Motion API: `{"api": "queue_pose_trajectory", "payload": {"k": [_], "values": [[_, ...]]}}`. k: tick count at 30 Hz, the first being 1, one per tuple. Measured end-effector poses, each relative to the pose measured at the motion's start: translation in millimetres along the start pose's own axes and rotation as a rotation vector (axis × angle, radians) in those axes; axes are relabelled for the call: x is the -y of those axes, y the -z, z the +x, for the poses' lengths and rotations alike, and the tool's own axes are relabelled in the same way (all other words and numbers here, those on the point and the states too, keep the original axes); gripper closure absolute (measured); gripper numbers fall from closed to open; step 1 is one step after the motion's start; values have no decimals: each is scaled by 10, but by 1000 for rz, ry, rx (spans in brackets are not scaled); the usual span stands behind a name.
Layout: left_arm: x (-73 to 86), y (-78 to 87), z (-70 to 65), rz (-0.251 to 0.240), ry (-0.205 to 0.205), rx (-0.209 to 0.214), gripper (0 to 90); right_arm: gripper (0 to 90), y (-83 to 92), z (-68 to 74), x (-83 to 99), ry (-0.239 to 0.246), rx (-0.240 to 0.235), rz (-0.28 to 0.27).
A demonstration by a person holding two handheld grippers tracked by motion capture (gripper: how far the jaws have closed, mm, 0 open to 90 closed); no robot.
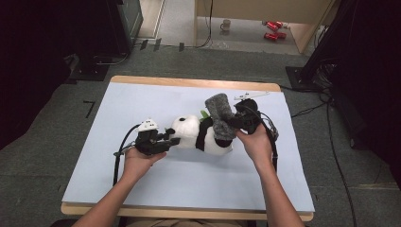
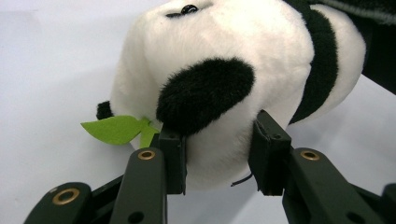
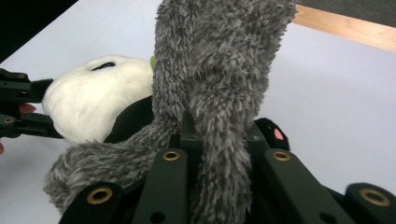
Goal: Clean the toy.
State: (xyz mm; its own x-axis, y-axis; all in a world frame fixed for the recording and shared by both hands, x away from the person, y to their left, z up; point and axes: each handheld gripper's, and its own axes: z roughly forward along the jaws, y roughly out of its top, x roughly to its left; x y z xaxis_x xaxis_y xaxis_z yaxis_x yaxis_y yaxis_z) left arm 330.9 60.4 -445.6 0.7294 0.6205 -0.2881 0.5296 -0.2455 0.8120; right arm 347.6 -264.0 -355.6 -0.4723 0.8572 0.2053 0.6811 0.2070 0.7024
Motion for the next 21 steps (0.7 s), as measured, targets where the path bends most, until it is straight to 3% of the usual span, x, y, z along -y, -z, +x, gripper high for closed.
{"api": "queue_pose_trajectory", "payload": {"k": [3,6,11,17,21], "values": [[-8,-16,2,2,-4,-5,623,785,101,-39,-7,-29,-11,-30],[-10,-16,9,-7,9,4,618,787,217,-31,-35,-63,-54,-77],[-9,-19,-17,-14,21,-4,620,787,303,136,-113,-43,-124,-126],[-5,5,-69,-29,35,2,619,783,126,532,-151,43,-193,-124],[-1,17,-131,-34,18,-1,619,782,-96,783,-128,84,-256,-81]]}}
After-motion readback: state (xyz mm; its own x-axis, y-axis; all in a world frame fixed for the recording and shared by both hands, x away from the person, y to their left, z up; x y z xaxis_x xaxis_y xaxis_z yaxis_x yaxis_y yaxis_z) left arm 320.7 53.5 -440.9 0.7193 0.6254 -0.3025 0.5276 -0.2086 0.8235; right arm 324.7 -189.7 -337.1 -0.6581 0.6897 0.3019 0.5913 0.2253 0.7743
